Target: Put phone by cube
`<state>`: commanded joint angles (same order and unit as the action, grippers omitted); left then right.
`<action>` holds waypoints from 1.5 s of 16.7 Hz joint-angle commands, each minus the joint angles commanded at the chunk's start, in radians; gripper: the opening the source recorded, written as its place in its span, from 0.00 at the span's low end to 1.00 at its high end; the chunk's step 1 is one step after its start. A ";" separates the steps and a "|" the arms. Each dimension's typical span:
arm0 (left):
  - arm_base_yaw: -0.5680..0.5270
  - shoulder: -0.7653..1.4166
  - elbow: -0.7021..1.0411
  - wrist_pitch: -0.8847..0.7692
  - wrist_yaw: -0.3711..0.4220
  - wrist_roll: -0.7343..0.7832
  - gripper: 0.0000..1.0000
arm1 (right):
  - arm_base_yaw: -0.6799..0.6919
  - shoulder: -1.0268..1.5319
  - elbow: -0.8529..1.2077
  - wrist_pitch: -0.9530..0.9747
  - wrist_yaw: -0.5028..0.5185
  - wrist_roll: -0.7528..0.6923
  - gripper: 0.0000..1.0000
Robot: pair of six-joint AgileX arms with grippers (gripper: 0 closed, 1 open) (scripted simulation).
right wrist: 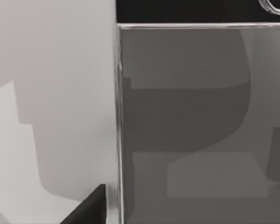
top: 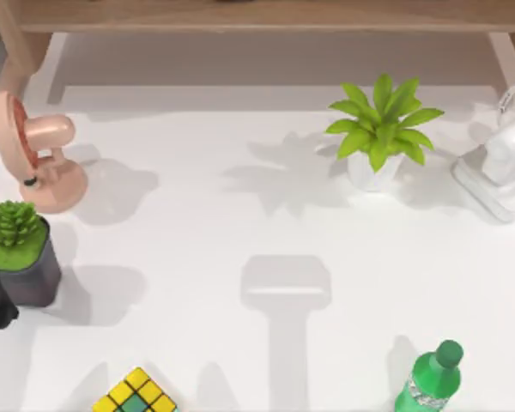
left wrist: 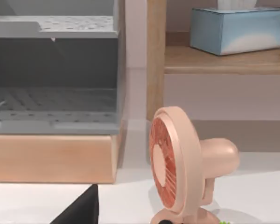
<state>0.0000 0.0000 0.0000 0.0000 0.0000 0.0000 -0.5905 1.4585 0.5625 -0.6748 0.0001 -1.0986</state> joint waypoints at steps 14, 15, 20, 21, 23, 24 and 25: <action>0.000 0.000 0.000 0.000 0.000 0.000 1.00 | 0.000 0.000 0.000 0.000 0.000 0.000 0.00; 0.000 0.000 0.000 0.000 0.000 0.000 1.00 | 0.002 -0.018 0.012 -0.028 -0.004 0.009 0.00; 0.000 0.000 0.000 0.000 0.000 0.000 1.00 | 0.001 -0.058 0.048 -0.106 -0.004 0.008 0.00; 0.000 0.000 0.000 0.000 0.000 0.000 1.00 | 0.001 -0.068 0.056 -0.123 -0.004 0.008 0.00; 0.000 0.000 0.000 0.000 0.000 0.000 1.00 | 0.001 -0.074 0.061 -0.133 -0.004 0.008 0.00; 0.000 0.000 0.000 0.000 0.000 0.000 1.00 | 0.001 -0.074 0.061 -0.133 -0.004 0.008 0.00; 0.000 0.000 0.000 0.000 0.000 0.000 1.00 | 0.002 -0.070 0.058 -0.131 -0.004 0.009 0.00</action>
<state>0.0000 0.0000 0.0000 0.0000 0.0000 0.0000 -0.5887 1.3888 0.6209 -0.8055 -0.0040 -1.0893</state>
